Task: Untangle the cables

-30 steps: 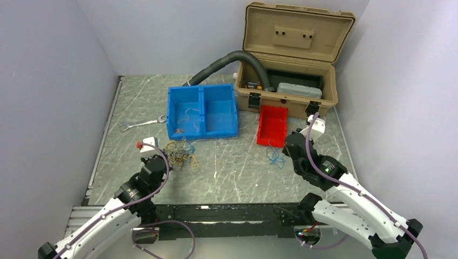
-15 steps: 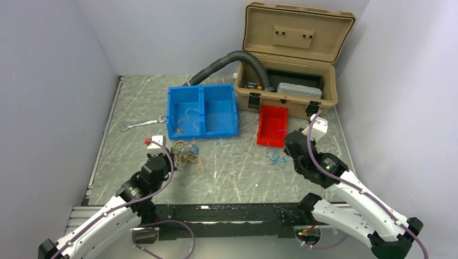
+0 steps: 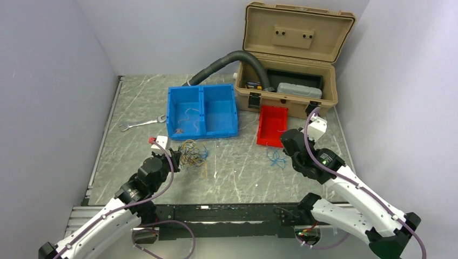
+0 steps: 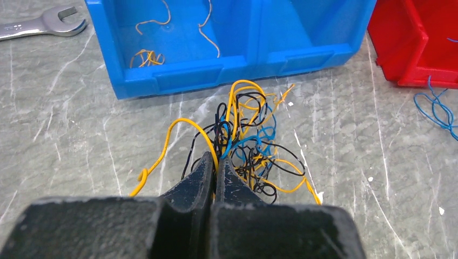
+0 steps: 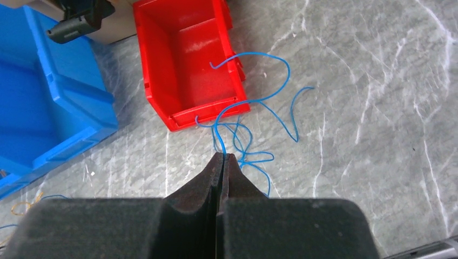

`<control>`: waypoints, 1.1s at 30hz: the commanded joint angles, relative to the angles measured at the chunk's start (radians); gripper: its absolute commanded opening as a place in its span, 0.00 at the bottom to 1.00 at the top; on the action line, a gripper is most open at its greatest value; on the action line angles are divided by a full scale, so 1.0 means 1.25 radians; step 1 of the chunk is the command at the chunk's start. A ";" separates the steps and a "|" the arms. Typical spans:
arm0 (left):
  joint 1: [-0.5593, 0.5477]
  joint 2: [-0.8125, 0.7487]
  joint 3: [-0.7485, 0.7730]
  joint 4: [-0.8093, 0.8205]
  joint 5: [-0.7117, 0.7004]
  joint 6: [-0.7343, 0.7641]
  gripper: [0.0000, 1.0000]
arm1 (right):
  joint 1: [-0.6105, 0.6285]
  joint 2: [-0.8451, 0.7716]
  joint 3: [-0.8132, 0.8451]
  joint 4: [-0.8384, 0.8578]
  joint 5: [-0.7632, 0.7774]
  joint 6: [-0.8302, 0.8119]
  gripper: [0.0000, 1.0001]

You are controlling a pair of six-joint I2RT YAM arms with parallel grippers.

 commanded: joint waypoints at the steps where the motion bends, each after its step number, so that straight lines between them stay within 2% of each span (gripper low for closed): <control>1: 0.002 -0.015 -0.005 0.045 0.035 0.022 0.00 | -0.008 0.041 0.047 -0.102 0.044 0.101 0.00; 5: 0.002 -0.009 -0.004 0.044 0.035 0.022 0.00 | -0.040 0.101 0.023 -0.105 0.018 0.114 0.00; 11: 0.002 -0.001 -0.001 0.043 0.036 0.021 0.00 | -0.125 0.119 -0.049 0.044 -0.093 0.018 0.00; 19: 0.002 0.003 0.000 0.044 0.035 0.021 0.00 | -0.265 0.170 -0.079 0.165 -0.193 -0.084 0.00; 27: 0.002 0.003 0.000 0.042 0.034 0.020 0.00 | -0.355 0.199 -0.120 0.279 -0.324 -0.114 0.00; 29: 0.003 0.003 0.000 0.042 0.034 0.020 0.00 | -0.375 0.202 -0.132 0.297 -0.346 -0.116 0.10; 30: 0.002 0.003 0.000 0.042 0.034 0.020 0.00 | -0.383 0.203 -0.138 0.305 -0.357 -0.120 0.25; 32: 0.003 0.004 0.001 0.042 0.033 0.020 0.00 | -0.392 0.201 -0.150 0.318 -0.371 -0.129 0.74; 33: 0.002 0.005 0.001 0.042 0.034 0.021 0.00 | -0.394 0.200 -0.157 0.325 -0.378 -0.132 0.89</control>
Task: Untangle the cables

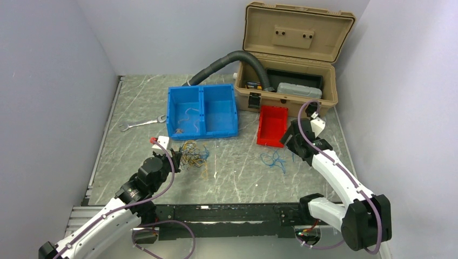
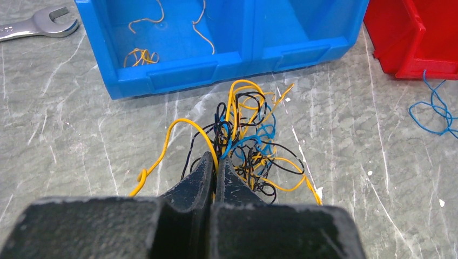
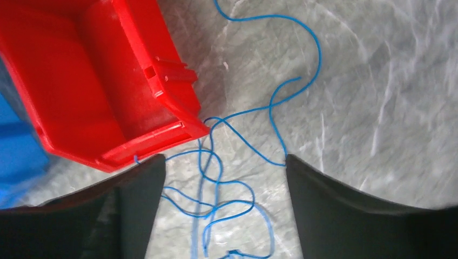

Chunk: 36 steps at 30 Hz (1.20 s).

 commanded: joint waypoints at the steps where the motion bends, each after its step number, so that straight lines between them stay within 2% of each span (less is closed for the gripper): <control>1: 0.002 0.004 0.005 0.036 0.008 0.007 0.00 | -0.017 -0.005 -0.024 0.077 -0.065 -0.033 0.98; 8: 0.002 0.010 0.007 0.036 0.007 0.006 0.00 | -0.029 0.010 -0.040 0.067 -0.064 -0.033 1.00; 15: 0.002 0.017 0.008 0.038 0.005 0.006 0.00 | -0.038 -0.048 -0.102 0.068 -0.092 -0.018 1.00; 22: 0.002 0.018 0.008 0.036 0.002 0.003 0.00 | -0.045 -0.102 -0.200 0.166 -0.168 -0.001 1.00; 36: 0.002 0.011 0.010 0.029 -0.004 0.002 0.00 | -0.044 0.062 -0.155 0.253 -0.187 -0.011 1.00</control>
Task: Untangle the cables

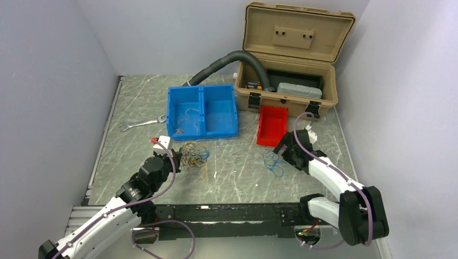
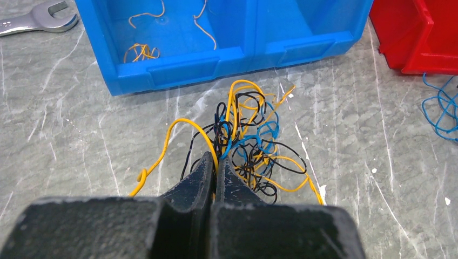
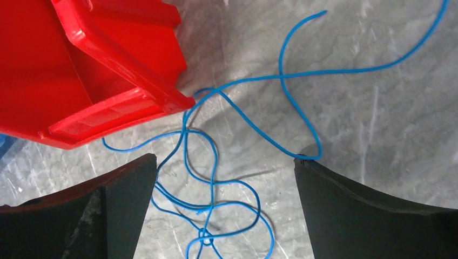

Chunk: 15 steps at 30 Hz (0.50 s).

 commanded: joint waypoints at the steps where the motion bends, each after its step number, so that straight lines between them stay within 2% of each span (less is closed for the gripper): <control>1: 0.002 -0.003 0.010 0.028 -0.006 0.001 0.00 | 0.008 0.054 0.053 0.045 0.004 -0.013 1.00; 9: 0.002 0.000 0.010 0.033 -0.006 0.001 0.00 | 0.058 0.068 0.077 -0.005 0.038 -0.019 1.00; 15: 0.002 0.007 0.012 0.034 -0.004 0.002 0.00 | 0.156 0.138 0.145 -0.112 0.150 0.018 1.00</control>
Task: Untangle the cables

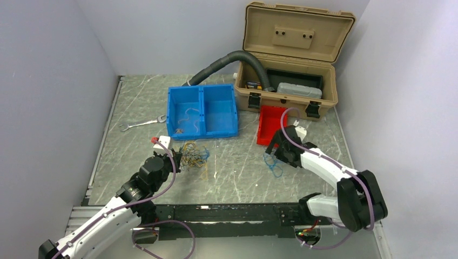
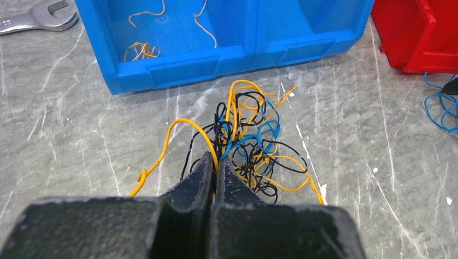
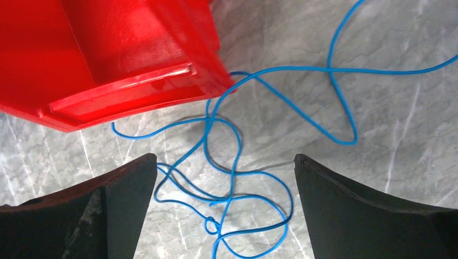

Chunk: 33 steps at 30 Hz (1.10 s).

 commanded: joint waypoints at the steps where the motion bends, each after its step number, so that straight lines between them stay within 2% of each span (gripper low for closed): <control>1: 0.003 0.005 0.011 0.033 -0.004 0.002 0.00 | 0.071 0.049 0.071 -0.082 0.110 0.033 1.00; 9: 0.003 -0.003 0.010 0.028 -0.007 0.000 0.00 | 0.133 0.177 0.136 -0.127 0.164 0.038 1.00; 13: 0.002 -0.007 0.013 0.022 -0.014 -0.001 0.00 | 0.165 0.243 0.175 -0.145 0.174 0.023 0.89; 15: 0.003 -0.006 0.013 0.021 -0.015 -0.003 0.00 | 0.169 0.258 0.178 -0.128 0.153 0.011 0.75; 16: 0.002 -0.006 0.012 0.021 -0.014 -0.002 0.00 | 0.169 0.260 0.174 -0.115 0.134 0.001 0.64; 20: 0.003 -0.005 0.011 0.024 -0.013 -0.001 0.00 | 0.172 0.240 0.170 -0.077 0.071 -0.033 0.01; 24: 0.002 -0.004 0.012 0.026 -0.011 -0.001 0.00 | 0.197 0.184 0.184 -0.068 -0.001 -0.071 0.00; 30: 0.002 0.001 0.014 0.025 -0.013 0.000 0.00 | 0.218 0.077 0.243 -0.070 -0.191 -0.118 0.00; 33: 0.002 0.000 0.012 0.026 -0.014 -0.001 0.00 | 0.220 0.013 0.285 -0.090 -0.232 -0.123 0.00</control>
